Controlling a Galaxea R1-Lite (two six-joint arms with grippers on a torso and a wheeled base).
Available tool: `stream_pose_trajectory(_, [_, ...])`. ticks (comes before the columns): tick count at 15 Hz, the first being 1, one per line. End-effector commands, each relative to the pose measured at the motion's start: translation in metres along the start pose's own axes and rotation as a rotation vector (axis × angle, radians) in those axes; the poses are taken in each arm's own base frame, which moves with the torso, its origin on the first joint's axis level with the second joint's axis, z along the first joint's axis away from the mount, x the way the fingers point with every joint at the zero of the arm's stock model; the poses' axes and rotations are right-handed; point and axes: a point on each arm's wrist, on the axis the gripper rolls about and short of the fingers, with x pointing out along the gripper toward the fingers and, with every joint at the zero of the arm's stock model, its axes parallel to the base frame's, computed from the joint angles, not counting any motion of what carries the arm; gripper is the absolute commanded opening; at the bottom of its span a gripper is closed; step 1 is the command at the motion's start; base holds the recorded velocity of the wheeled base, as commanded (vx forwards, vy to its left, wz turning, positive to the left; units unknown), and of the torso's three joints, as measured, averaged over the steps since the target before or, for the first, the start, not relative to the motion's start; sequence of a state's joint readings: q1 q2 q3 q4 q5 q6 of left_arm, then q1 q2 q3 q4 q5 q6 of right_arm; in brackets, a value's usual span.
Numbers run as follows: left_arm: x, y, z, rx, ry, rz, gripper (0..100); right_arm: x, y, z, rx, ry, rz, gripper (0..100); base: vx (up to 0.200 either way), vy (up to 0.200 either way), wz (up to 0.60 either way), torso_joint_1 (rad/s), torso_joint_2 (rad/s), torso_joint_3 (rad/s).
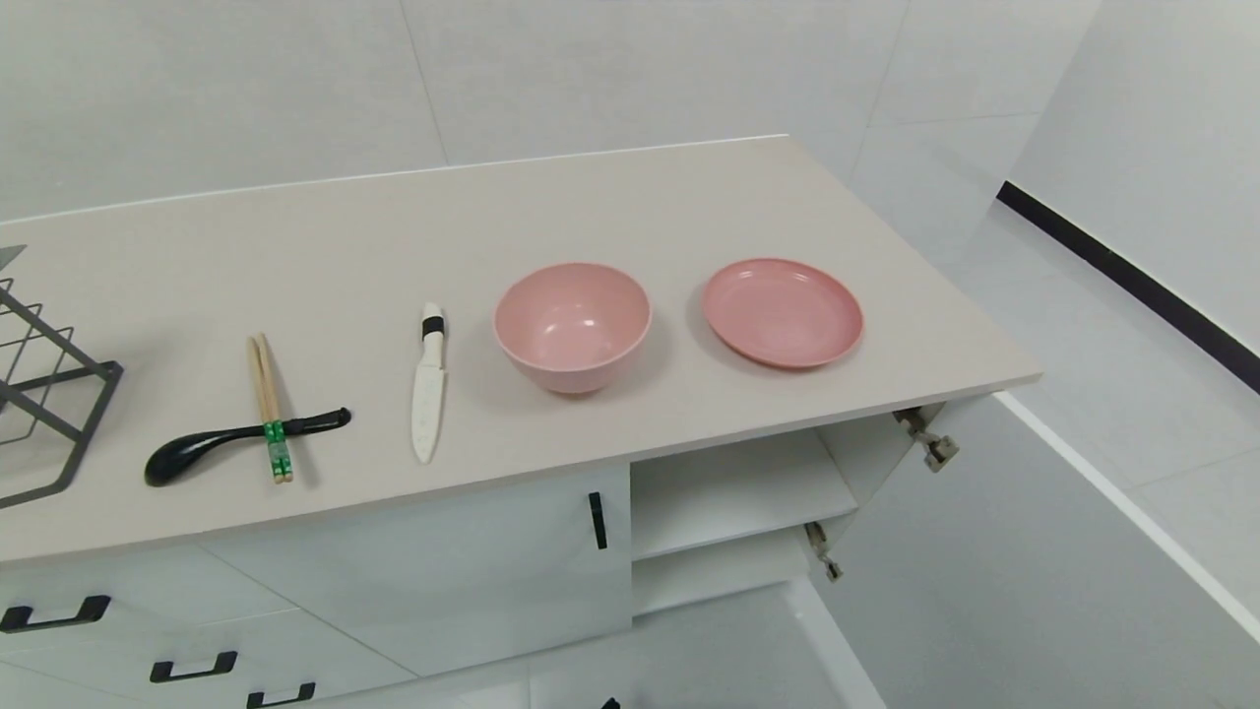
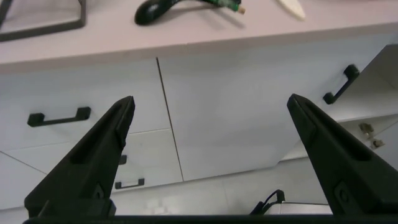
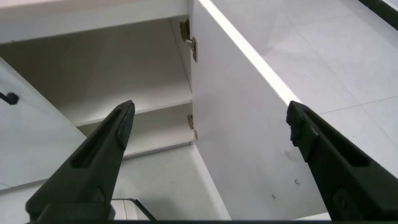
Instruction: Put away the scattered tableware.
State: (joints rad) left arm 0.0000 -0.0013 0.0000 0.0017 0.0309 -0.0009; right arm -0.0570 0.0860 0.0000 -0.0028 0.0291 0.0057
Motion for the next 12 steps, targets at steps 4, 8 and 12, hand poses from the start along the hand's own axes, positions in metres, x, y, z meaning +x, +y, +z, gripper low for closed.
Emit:
stream_pose_trajectory(4, [0.0001,0.0000,0.0000,-0.001,0.001,0.000,100,0.0001,0.0000,0.0001,0.000,0.001,0.000,100,0.000,0.000,0.00,0.287,-0.56,-0.267])
stream_pose_trajectory(8, [0.0001,0.0000,0.0000,0.001,0.001,0.001,100,0.0001,0.0000,0.0001,0.002,0.001,0.002,100,0.000,0.000,0.00,0.228,-0.43,-0.211])
stream_pose_trajectory(12, [0.0001,0.0000,0.0000,-0.001,0.001,0.001,100,0.0001,0.0000,0.0001,0.001,0.001,-0.001,100,0.000,0.000,0.00,0.028,-0.04,-0.023])
